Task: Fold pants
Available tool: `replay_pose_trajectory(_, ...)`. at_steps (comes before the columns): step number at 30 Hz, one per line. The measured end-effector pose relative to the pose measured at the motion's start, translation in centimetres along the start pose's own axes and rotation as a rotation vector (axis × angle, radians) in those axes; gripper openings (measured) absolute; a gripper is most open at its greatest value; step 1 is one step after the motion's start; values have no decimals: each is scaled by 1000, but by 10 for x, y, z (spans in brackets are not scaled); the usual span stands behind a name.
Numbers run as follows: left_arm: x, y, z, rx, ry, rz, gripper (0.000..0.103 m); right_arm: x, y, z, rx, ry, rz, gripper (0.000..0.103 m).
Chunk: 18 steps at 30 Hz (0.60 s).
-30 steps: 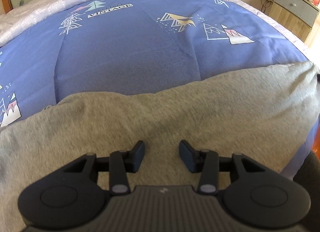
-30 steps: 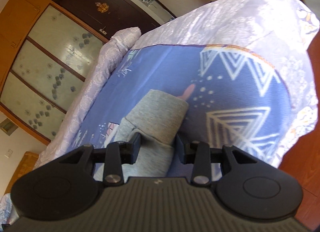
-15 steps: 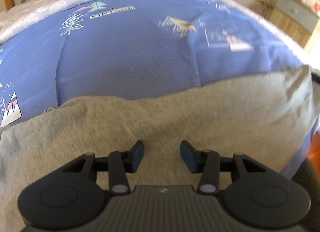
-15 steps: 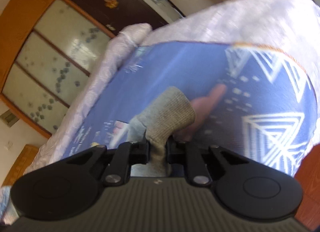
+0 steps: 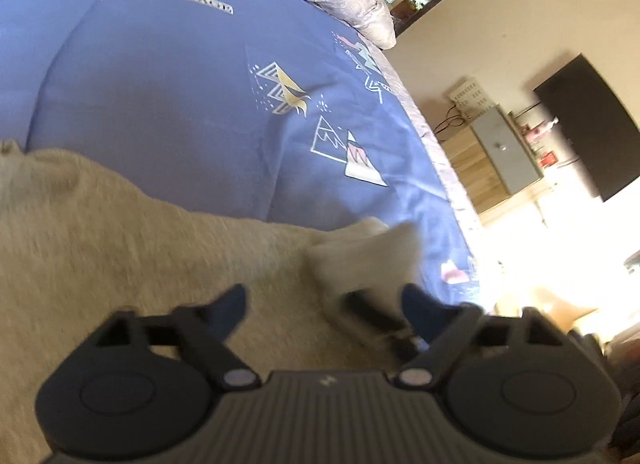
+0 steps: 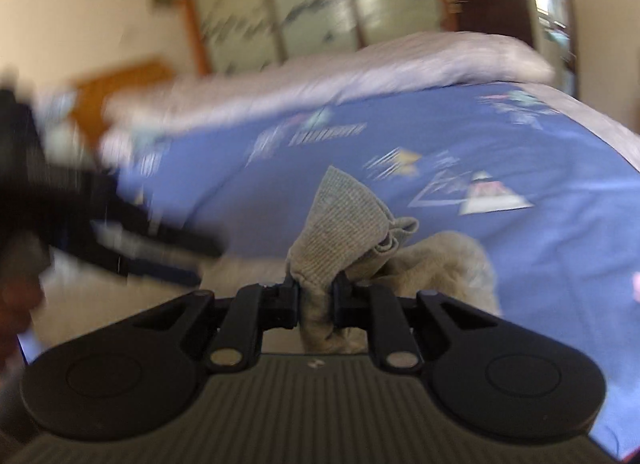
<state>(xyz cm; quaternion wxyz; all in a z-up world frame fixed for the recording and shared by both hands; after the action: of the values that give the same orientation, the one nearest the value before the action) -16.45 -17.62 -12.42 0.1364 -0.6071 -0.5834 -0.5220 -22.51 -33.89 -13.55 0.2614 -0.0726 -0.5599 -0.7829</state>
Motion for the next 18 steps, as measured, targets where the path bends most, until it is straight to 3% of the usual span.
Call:
replay_pose_trajectory(5, -15, -4, -2, 8, -26, 54, 97, -29, -20, 33, 255, -67, 109, 22)
replay_pose_trajectory(9, -39, -2, -13, -16, -5, 84, 91, -24, -26, 41, 330, -24, 121, 33)
replay_pose_trajectory(11, -49, -3, -18, -54, 49, 93, 64, -16, -24, 43, 329, 29, 109, 42)
replay_pose_trajectory(12, -52, -4, -17, -65, 79, 101, 56, -11, -23, 42, 326, 46, 101, 47)
replay_pose_trajectory(16, -57, -2, -7, -51, 134, 100, 32, 10, -21, 24, 265, 91, 99, 48)
replay_pose_trajectory(18, -57, -2, -1, -41, 147, 95, 22, 23, -21, 9, 223, 66, 80, 48)
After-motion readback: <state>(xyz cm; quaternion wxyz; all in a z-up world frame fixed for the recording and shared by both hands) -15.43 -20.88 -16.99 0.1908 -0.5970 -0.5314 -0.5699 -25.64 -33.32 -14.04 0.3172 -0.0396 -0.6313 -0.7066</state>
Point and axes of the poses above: each gripper's, at about its wrist camera, not at the fingertips, and x roughly against the way its jaws point, z to its left, y to its top, the point moved 5 cm from there along -x, roughly the way its jaws point, and after that the axes turned 14 degrees about y, right-handed, at the moved point
